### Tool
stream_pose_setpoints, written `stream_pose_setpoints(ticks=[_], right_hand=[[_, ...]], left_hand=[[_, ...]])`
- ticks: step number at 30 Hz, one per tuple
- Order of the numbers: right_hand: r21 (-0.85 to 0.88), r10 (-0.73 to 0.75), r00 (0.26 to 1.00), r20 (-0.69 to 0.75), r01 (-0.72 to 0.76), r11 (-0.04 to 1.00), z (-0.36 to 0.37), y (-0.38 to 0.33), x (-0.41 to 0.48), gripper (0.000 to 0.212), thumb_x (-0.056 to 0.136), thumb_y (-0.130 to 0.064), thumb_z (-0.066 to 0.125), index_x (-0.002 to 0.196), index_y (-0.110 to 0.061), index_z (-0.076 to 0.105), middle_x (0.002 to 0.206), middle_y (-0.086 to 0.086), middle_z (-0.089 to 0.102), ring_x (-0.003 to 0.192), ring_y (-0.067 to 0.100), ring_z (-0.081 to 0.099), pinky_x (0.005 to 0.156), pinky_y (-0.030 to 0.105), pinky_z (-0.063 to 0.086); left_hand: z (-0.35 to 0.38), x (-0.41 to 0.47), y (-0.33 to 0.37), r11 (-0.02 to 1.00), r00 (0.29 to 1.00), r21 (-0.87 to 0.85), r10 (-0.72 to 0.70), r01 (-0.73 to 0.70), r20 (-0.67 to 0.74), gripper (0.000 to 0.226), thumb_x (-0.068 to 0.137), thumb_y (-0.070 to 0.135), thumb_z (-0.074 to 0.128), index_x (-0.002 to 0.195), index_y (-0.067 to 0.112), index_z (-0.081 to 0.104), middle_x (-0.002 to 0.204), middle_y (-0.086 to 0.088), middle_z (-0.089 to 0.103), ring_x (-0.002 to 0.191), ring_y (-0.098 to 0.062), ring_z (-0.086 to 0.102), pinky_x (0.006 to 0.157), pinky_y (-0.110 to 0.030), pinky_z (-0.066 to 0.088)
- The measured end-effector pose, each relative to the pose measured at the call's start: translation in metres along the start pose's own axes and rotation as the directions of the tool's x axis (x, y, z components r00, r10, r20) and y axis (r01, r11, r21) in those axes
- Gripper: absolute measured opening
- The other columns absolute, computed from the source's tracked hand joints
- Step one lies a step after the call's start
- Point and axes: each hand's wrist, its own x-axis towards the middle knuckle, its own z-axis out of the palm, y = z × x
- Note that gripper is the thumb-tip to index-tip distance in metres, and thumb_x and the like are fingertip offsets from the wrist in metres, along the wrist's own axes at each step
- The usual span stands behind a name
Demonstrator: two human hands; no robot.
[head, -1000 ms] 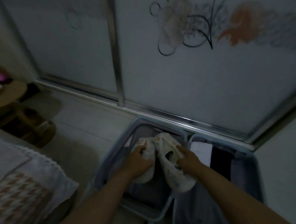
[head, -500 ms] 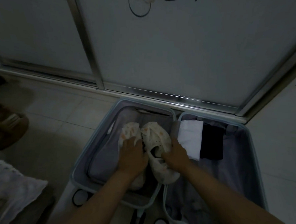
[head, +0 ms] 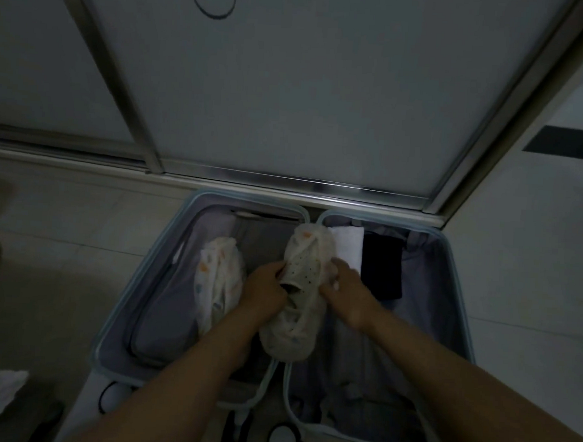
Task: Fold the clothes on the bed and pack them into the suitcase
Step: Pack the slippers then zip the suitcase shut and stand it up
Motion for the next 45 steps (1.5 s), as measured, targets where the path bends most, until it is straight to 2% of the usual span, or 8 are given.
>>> stream_pose_setpoints(ticks=[4, 7, 15, 21, 25, 30, 38, 45], right_hand=[[-0.586, -0.375, 0.919, 0.118, 0.370, 0.721, -0.028, 0.024, 0.012, 0.113, 0.070, -0.042, 0.070, 0.155, -0.018, 0.000, 0.161, 0.013, 0.001, 0.148, 0.031, 0.004, 0.119, 0.048, 0.008], [-0.772, -0.327, 0.891, 0.313, 0.440, 0.458, -0.036, 0.033, 0.010, 0.131, 0.066, -0.046, 0.077, 0.151, -0.021, -0.019, 0.161, 0.013, -0.005, 0.148, 0.030, -0.003, 0.116, 0.054, -0.003], [-0.630, -0.179, 0.968, 0.177, 0.252, 0.735, -0.046, 0.123, -0.010, 0.129, 0.058, -0.063, 0.073, 0.151, -0.032, -0.011, 0.130, 0.002, 0.038, 0.113, 0.023, 0.043, 0.099, 0.041, 0.038], [-0.638, -0.095, 0.988, 0.120, 0.150, 0.756, -0.033, 0.164, -0.026, 0.117, 0.071, -0.055, 0.070, 0.153, -0.025, -0.008, 0.154, 0.008, 0.019, 0.139, 0.030, 0.024, 0.112, 0.048, 0.022], [-0.599, -0.351, 0.936, 0.034, 0.300, 0.743, -0.025, 0.154, -0.045, 0.066, 0.076, -0.047, 0.062, 0.133, -0.022, 0.039, 0.136, 0.006, 0.038, 0.123, 0.028, 0.044, 0.108, 0.044, 0.031], [-0.639, -0.077, 0.897, 0.436, 0.369, 0.675, 0.010, 0.137, -0.051, 0.038, 0.096, -0.034, 0.052, 0.129, -0.017, 0.055, 0.132, 0.007, 0.055, 0.119, 0.025, 0.052, 0.103, 0.035, 0.036], [-0.591, 0.135, 0.798, 0.587, 0.308, 0.746, 0.044, 0.119, -0.049, 0.036, 0.101, -0.018, 0.046, 0.129, 0.003, 0.055, 0.134, 0.021, 0.053, 0.123, 0.035, 0.050, 0.102, 0.036, 0.033], [-0.409, -0.495, 0.821, 0.284, 0.570, 0.713, 0.000, 0.117, -0.046, 0.015, 0.071, -0.034, 0.071, 0.069, -0.023, 0.060, 0.092, 0.001, 0.056, 0.084, 0.020, 0.052, 0.077, 0.035, 0.045]], left_hand=[[0.008, 0.019, 0.010, 0.985, 0.983, 0.088, 0.135, -0.146, 0.125, 0.040, 0.087, -0.002, 0.057, 0.124, 0.010, 0.064, 0.119, 0.005, 0.061, 0.113, -0.013, 0.056, 0.095, -0.023, 0.044], [0.027, 0.032, 0.019, 0.963, 0.949, 0.105, 0.219, -0.248, 0.229, 0.040, 0.086, -0.005, 0.057, 0.122, 0.010, 0.065, 0.122, -0.005, 0.065, 0.114, -0.016, 0.059, 0.099, -0.026, 0.045], [0.095, 0.049, 0.048, 0.957, 0.928, 0.095, 0.238, -0.275, 0.285, 0.037, 0.089, -0.007, 0.046, 0.111, 0.008, 0.071, 0.120, -0.009, 0.067, 0.111, -0.020, 0.060, 0.097, -0.016, 0.039], [0.134, 0.044, 0.019, 0.954, 0.884, 0.158, 0.163, -0.255, 0.438, 0.040, 0.090, -0.003, 0.048, 0.123, 0.015, 0.064, 0.128, -0.006, 0.061, 0.119, -0.021, 0.055, 0.105, -0.023, 0.038], [0.130, 0.030, 0.007, 0.890, 0.861, 0.309, 0.157, -0.335, 0.484, 0.065, 0.085, 0.044, 0.053, 0.146, 0.025, 0.038, 0.149, -0.003, 0.040, 0.136, -0.022, 0.038, 0.112, -0.027, 0.024], [0.130, 0.017, -0.007, 0.642, 0.835, 0.588, 0.157, -0.491, 0.527, 0.093, 0.084, 0.056, 0.057, 0.153, 0.037, -0.001, 0.160, -0.001, 0.004, 0.146, -0.026, 0.009, 0.118, -0.045, 0.009], [0.133, 0.024, -0.018, 0.656, 0.831, 0.544, 0.255, -0.524, 0.494, 0.087, 0.081, 0.047, 0.066, 0.152, 0.032, 0.018, 0.153, -0.001, 0.026, 0.134, -0.026, 0.033, 0.107, -0.039, 0.033], [0.124, 0.028, -0.016, 0.834, 0.811, 0.382, 0.126, -0.398, 0.571, 0.068, 0.084, 0.033, 0.069, 0.143, 0.034, 0.037, 0.148, 0.002, 0.040, 0.132, -0.021, 0.042, 0.107, -0.031, 0.036]])
